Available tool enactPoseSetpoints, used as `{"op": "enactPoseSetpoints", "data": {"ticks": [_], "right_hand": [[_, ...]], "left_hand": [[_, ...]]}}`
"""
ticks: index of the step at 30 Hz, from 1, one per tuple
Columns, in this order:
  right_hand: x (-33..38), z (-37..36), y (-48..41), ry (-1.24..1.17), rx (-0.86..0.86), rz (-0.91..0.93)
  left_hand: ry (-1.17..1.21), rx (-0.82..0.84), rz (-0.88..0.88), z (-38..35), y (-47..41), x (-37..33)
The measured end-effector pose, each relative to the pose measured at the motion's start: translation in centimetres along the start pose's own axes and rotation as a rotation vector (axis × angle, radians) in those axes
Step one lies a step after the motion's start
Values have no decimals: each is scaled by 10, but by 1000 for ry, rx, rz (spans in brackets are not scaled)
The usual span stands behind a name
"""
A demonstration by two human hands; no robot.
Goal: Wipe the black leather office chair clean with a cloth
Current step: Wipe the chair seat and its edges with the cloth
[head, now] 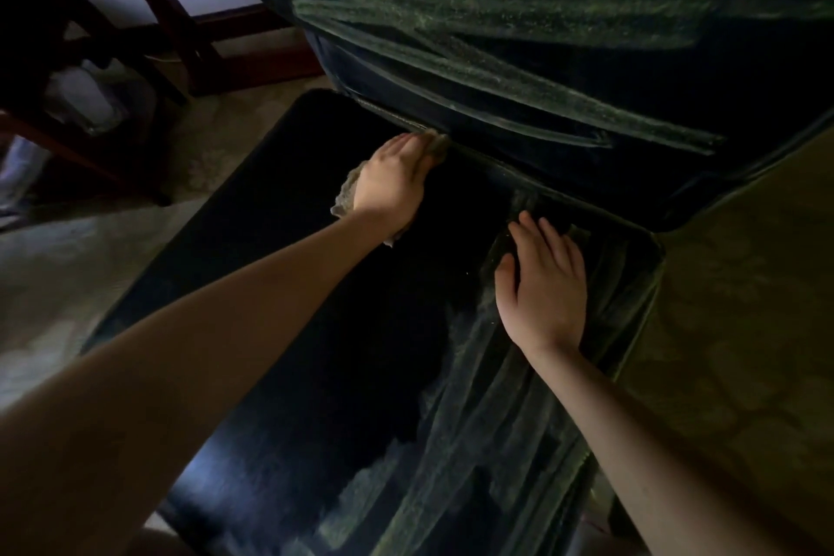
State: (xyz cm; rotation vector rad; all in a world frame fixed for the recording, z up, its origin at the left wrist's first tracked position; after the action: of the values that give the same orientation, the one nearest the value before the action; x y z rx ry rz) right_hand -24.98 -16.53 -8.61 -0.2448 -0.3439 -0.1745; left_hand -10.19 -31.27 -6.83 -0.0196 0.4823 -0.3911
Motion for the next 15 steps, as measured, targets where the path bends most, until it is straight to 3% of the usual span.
{"op": "enactPoseSetpoints", "data": {"ticks": [5, 15], "right_hand": [[0, 0, -1, -6, -6, 10], [-3, 2, -12, -52, 47, 19]], "left_hand": [[4, 18, -155, -11, 10, -30], [13, 247, -413, -29, 5, -63]]}}
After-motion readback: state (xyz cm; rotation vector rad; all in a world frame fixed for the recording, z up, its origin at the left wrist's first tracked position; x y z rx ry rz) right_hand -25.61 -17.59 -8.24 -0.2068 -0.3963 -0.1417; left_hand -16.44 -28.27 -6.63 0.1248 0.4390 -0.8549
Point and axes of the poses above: each hand's wrist, its own y-axis away from the middle knuckle, its own z-axis out of the back of the hand, x = y × z, the point moved 5 cm from there along -y, towards the middle knuckle, and after that the axes turned 4 degrees about x, right-handed, at the moved point
